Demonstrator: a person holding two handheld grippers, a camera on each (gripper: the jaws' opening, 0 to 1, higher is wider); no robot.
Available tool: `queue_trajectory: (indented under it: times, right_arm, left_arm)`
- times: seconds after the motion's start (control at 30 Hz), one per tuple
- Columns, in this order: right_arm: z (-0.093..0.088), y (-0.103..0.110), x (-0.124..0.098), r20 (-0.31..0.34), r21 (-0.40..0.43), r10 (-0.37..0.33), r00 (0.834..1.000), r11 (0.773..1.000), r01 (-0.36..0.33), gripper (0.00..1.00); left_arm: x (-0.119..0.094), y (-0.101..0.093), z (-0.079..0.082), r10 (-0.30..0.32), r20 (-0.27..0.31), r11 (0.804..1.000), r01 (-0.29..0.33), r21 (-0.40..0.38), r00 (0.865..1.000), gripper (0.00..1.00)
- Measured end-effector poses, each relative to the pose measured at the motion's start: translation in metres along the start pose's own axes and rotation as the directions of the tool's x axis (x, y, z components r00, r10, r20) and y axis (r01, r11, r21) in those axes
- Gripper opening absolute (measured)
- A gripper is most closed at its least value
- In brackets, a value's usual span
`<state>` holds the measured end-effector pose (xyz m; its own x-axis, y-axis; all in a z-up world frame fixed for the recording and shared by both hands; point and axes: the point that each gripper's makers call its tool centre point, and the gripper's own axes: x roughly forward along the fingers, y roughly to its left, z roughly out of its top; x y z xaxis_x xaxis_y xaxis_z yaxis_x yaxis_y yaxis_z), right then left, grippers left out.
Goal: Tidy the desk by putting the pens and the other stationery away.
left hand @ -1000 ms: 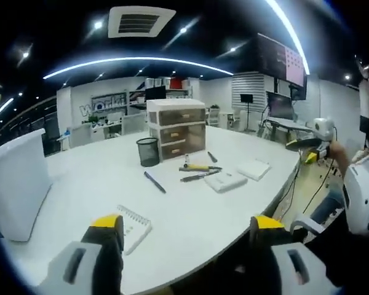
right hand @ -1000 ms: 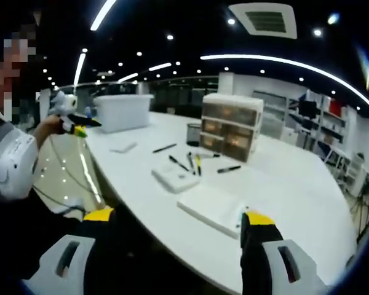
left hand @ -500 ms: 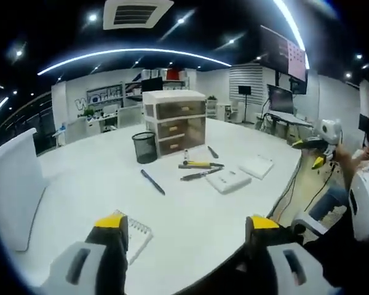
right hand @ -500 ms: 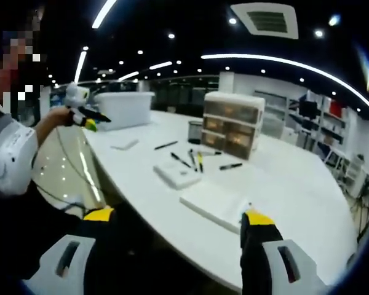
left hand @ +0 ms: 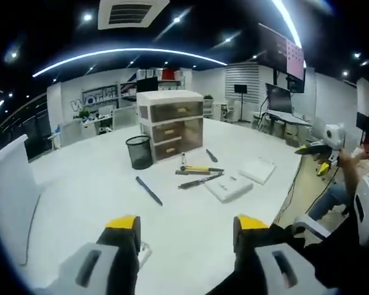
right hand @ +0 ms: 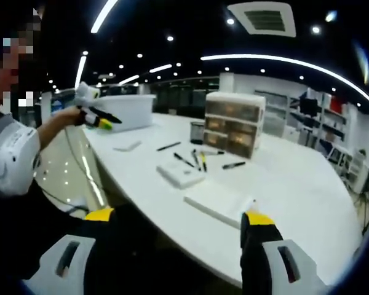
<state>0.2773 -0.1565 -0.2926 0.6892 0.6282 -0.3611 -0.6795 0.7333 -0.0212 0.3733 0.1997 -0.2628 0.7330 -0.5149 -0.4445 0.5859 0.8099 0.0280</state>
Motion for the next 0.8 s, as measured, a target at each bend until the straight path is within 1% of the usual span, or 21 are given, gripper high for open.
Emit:
queue_trajectory:
  times: [0.1, 0.27, 0.4, 0.47, 0.53, 0.6, 0.67, 0.7, 0.8]
  right_arm:
    - [0.0, 0.0, -0.001, 0.002, 0.0, 0.0, 1.0, 1.0, 0.0, 0.78]
    - [0.001, 0.0, -0.003, 0.011, 0.005, -0.002, 1.0, 1.0, 0.002, 0.78]
    - [-0.001, -0.001, -0.004, 0.018, 0.015, -0.002, 1.0, 1.0, 0.001, 0.78]
    - [-0.002, -0.001, -0.005, 0.019, 0.019, -0.001, 1.0, 1.0, 0.001, 0.78]
    - [-0.003, -0.002, -0.006, 0.019, 0.022, -0.002, 1.0, 1.0, 0.002, 0.78]
    - [-0.003, -0.002, -0.007, 0.023, 0.024, -0.003, 1.0, 1.0, 0.002, 0.78]
    - [-0.003, -0.003, -0.009, 0.029, 0.029, -0.002, 1.0, 1.0, 0.001, 0.78]
    - [-0.003, -0.002, -0.009, 0.031, 0.031, -0.001, 1.0, 1.0, 0.0, 0.78]
    - [-0.005, -0.002, -0.01, 0.035, 0.034, -0.001, 0.999, 0.999, 0.0, 0.78]
  left_arm:
    - [0.008, 0.002, 0.004, -0.008, -0.007, 1.0, 0.008, 0.016, 1.0, 0.6]
    - [0.019, 0.007, 0.017, -0.023, 0.0, 0.999, 0.023, 0.035, 1.0, 0.57]
    - [0.031, 0.008, 0.025, -0.049, 0.006, 0.999, 0.049, 0.011, 0.999, 0.54]
    - [0.038, 0.008, 0.024, -0.057, -0.018, 0.998, 0.057, 0.01, 0.998, 0.52]
    - [0.044, 0.01, 0.022, -0.052, -0.035, 0.998, 0.053, 0.022, 0.998, 0.5]
    - [0.05, 0.011, 0.02, -0.055, -0.065, 0.998, 0.057, 0.031, 0.996, 0.48]
    - [0.057, 0.013, 0.021, -0.059, -0.074, 0.998, 0.061, 0.018, 0.995, 0.46]
    - [0.061, 0.013, 0.022, -0.062, -0.087, 0.998, 0.064, 0.018, 0.994, 0.45]
    - [0.069, 0.015, 0.026, -0.059, -0.096, 0.998, 0.061, 0.022, 0.994, 0.42]
